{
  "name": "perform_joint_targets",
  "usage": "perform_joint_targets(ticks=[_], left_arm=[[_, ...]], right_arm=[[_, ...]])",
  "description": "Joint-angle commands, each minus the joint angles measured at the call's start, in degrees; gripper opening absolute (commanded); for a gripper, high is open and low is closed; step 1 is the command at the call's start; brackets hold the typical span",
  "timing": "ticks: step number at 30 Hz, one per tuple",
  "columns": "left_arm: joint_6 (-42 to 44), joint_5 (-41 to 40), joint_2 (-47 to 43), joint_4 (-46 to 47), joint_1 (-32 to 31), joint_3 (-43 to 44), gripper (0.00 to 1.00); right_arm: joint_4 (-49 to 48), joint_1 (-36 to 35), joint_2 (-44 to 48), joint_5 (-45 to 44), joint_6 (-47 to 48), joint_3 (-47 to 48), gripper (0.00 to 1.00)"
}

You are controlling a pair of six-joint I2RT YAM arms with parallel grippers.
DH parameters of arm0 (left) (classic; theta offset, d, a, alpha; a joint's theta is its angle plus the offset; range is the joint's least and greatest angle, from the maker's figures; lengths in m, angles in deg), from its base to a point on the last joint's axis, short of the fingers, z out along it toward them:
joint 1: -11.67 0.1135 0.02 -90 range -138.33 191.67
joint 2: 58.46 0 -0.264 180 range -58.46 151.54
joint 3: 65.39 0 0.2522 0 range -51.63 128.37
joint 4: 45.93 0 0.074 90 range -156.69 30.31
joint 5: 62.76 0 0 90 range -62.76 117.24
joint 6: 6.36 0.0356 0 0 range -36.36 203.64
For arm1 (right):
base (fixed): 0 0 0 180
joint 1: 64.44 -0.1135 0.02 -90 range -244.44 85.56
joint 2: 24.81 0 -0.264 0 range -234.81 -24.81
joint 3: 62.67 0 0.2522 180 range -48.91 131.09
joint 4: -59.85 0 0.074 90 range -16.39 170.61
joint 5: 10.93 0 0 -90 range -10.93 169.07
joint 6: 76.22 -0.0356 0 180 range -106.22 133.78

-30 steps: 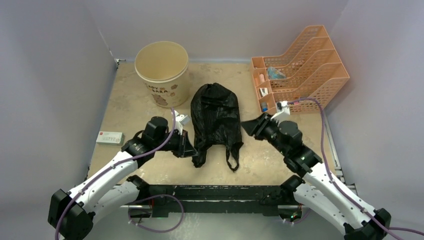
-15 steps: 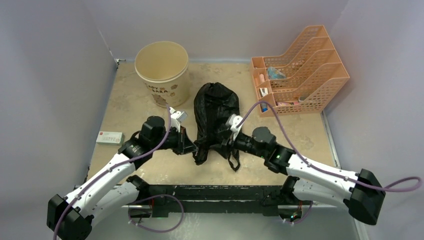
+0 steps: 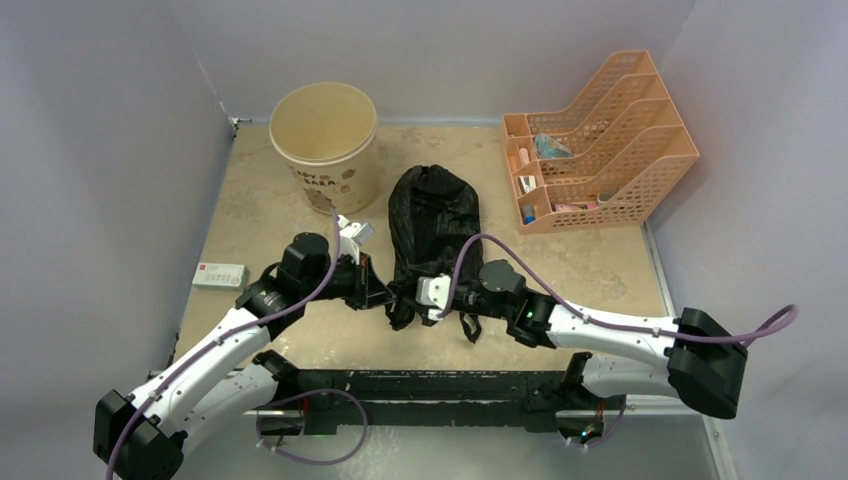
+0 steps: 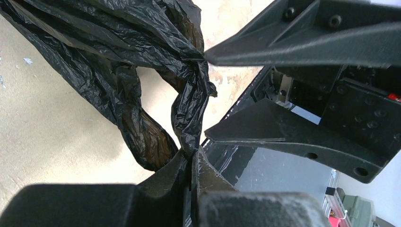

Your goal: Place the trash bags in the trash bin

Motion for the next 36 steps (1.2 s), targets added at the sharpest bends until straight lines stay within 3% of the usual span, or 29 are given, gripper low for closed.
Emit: perform_joint_targets(ticks=[1, 8, 11, 14, 15, 17, 20, 23, 36], left_arm=[[-0.64, 0.80, -1.28, 2.50, -0.17, -0.45, 0.00], [0.08, 1.82, -2.12, 1.88, -0.20, -0.16, 0.00], [0.32, 1.96, -2.11, 1.57, -0.17, -0.26, 0.00], [0.08, 1.53, -2.45, 1.48, -0.12, -0.43, 0.00], [-0.09, 1.17, -2.67, 1.34, -0.17, -0.51, 0.03], [-0.68, 0.17, -3.29, 0.96, -0.10, -0.58, 0.11], [-1.71, -1.62, -4.95, 0.93, -0.13, -1.12, 0.34], [-2.09, -1.56, -7.07, 2.47, -0.09, -2.71, 0.44], [-6.13, 3.84, -7.32, 18.33, -0.12, -10.14, 0.50]], right_arm=[[-5.43, -0.62, -1.32, 0.51, 5.33, 3.36, 0.62], [-4.16, -0.63, -4.35, -3.10, 6.01, 4.83, 0.46], [-5.45, -0.60, -4.15, -3.24, 5.34, 4.77, 0.30], [-6.10, -0.63, -4.43, -4.35, 3.93, 5.13, 0.03], [-5.72, -0.63, -4.57, -4.60, 2.92, 5.50, 0.00], [-5.82, -0.55, -4.59, -4.96, -0.09, 5.85, 0.00], [-8.47, -0.56, -4.00, -6.26, -5.58, 4.86, 0.00], [-9.50, -0.52, -3.02, -7.58, -12.92, 4.64, 0.00], [-6.63, -0.29, -3.73, -7.01, -28.88, 8.68, 0.00]])
